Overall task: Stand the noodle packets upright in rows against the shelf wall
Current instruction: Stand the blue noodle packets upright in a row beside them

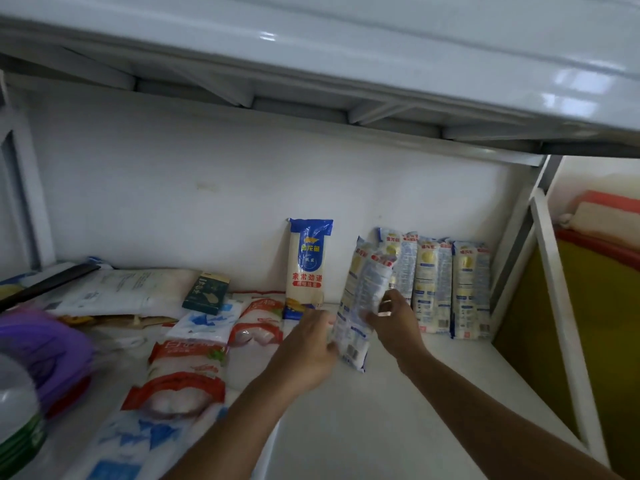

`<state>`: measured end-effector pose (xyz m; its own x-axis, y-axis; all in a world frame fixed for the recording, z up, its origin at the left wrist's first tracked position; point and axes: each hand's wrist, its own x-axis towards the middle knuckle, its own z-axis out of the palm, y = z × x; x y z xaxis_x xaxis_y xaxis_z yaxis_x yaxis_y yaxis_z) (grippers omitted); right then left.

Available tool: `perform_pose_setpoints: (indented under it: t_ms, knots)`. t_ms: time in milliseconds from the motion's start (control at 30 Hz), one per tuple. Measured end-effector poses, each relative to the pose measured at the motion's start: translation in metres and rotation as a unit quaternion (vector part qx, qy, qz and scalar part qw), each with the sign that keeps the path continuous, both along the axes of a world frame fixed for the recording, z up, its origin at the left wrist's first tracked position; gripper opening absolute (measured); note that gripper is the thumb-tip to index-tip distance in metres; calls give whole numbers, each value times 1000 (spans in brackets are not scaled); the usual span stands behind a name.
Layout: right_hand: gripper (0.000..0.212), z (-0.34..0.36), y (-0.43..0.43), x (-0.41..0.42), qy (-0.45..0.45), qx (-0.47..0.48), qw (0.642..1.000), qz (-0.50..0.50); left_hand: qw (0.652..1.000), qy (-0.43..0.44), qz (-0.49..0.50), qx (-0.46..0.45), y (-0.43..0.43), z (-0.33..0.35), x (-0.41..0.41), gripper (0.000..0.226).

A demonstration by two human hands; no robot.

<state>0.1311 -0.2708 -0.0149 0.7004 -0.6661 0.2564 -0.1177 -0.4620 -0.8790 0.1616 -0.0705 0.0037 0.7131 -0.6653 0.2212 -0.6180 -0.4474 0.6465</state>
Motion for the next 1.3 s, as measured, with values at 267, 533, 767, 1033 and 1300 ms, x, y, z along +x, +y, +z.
perform_pose_setpoints:
  t_ms: [267, 533, 767, 1033, 1300]
  knots:
    - [37, 0, 53, -41, 37, -156, 984, 72, 985, 69, 2, -159, -14, 6, -11, 58]
    - [38, 0, 63, -56, 62, -382, 914, 125, 941, 40, 91, -322, -13, 3, -1, 18]
    - [19, 13, 58, -49, -26, -96, 990, 104, 874, 259, 49, -409, -13, 0, 10, 25]
    - [23, 47, 62, -55, -175, 164, 963, 125, 873, 322, -32, -364, -15, 8, 6, 34]
    - [11, 51, 69, -54, -195, 160, 963, 92, 861, 265, 19, -433, -7, 19, 8, 26]
